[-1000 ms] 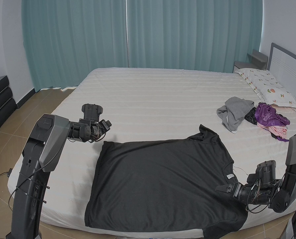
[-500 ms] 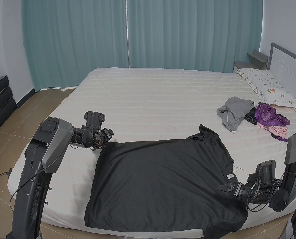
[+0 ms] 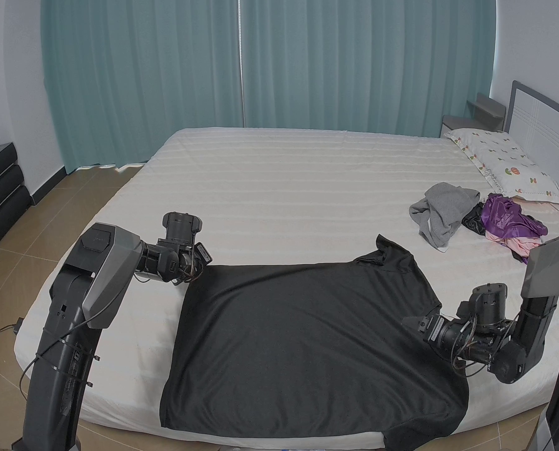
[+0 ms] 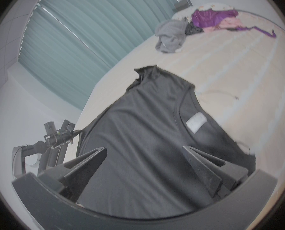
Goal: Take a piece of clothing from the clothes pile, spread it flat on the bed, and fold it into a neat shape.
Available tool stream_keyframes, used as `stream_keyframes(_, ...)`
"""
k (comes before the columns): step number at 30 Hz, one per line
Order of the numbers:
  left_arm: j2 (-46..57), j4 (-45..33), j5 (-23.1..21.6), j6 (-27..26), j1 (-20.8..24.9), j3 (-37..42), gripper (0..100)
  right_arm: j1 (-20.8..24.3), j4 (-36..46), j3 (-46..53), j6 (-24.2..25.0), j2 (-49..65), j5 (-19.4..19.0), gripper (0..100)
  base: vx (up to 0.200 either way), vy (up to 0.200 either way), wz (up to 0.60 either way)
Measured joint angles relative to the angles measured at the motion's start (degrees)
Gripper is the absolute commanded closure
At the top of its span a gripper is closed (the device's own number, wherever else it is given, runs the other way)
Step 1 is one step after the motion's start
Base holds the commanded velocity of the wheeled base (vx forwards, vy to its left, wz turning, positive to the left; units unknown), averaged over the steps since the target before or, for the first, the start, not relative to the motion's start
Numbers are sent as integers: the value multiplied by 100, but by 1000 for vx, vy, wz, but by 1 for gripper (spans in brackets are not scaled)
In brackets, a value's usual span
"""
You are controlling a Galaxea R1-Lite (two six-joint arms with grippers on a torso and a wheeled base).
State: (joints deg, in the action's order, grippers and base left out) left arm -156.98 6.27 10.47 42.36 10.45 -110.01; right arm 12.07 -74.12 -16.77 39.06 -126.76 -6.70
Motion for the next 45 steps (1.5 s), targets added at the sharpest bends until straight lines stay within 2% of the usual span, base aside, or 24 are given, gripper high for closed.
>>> stream_keyframes(4,20,99,132,182,-37,-24,100,-17,238,-706,-226,-210,246,0,0,0,0)
stream_keyframes(18,207,238,173,616,-106,15,100,-301,2798,-4331,-644,-1103,670,0,0,0,0)
stream_keyframes(24,235,257,178,668,-117,80,100,-479,3493,-5500,-929,-1534,766,0,0,0,0)
stream_keyframes(31,260,297,173,670,-119,256,100,-697,3789,-6473,-1268,-2085,952,0,0,0,0)
stream_keyframes(38,262,297,176,650,-105,319,100,-846,4073,-7167,-1274,-2553,987,0,0,0,0)
stream_keyframes(45,256,295,176,638,-100,329,100,-912,4101,-7462,-1248,-2821,968,0,0,0,0)
